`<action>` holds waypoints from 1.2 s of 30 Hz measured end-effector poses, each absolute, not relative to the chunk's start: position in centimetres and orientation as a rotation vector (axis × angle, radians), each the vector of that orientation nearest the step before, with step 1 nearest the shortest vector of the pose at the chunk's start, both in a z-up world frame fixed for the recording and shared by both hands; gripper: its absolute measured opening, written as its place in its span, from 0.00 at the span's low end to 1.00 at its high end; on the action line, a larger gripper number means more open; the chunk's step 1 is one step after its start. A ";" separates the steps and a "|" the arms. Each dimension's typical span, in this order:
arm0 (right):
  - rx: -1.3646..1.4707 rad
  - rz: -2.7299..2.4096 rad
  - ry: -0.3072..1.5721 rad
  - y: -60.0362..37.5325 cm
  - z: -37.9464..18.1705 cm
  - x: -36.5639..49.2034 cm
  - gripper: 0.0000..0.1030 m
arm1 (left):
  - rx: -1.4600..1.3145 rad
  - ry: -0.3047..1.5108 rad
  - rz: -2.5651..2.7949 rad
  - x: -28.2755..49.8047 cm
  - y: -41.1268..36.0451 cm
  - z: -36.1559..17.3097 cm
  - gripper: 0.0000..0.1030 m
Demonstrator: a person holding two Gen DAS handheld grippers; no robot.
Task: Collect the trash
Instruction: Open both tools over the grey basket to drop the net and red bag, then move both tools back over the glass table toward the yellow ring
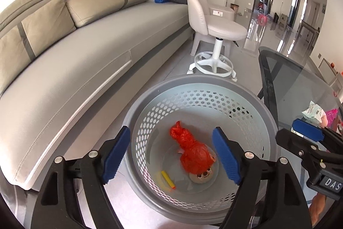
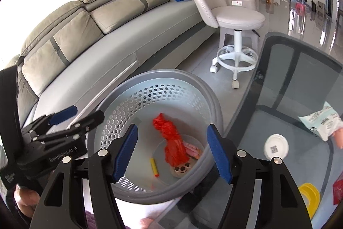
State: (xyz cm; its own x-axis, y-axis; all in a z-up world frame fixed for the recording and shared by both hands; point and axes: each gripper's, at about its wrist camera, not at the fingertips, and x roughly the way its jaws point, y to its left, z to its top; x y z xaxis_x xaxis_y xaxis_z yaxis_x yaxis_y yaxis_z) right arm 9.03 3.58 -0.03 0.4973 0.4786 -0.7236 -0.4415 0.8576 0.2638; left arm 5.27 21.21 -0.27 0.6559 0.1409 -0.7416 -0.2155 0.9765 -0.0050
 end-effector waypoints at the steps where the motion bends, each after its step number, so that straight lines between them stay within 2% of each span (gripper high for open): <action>1: 0.044 0.551 0.884 3.3 0.1 8.8 0.62 | -0.097 0.830 0.201 5.2 21.2 -0.2 0.75; 10: 0.057 0.454 0.852 -1.6 0.6 6.3 0.67 | -0.077 0.776 0.187 4.1 19.7 1.2 0.79; 29: 0.110 0.191 0.797 -14.0 1.1 1.8 0.69 | -0.004 0.730 -0.063 3.1 7.9 3.3 0.80; 36: 0.153 0.148 0.794 -16.3 0.8 0.4 0.69 | 0.025 0.714 -0.099 3.1 6.1 3.6 0.81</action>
State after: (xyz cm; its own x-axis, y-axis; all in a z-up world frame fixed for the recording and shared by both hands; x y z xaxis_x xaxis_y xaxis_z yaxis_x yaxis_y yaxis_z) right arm 0.43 -16.31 0.79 0.6916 0.1896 -0.6970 -0.0750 0.9786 0.1918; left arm 3.15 6.06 3.62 0.7515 -0.0826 -0.6546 0.0994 0.9950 -0.0114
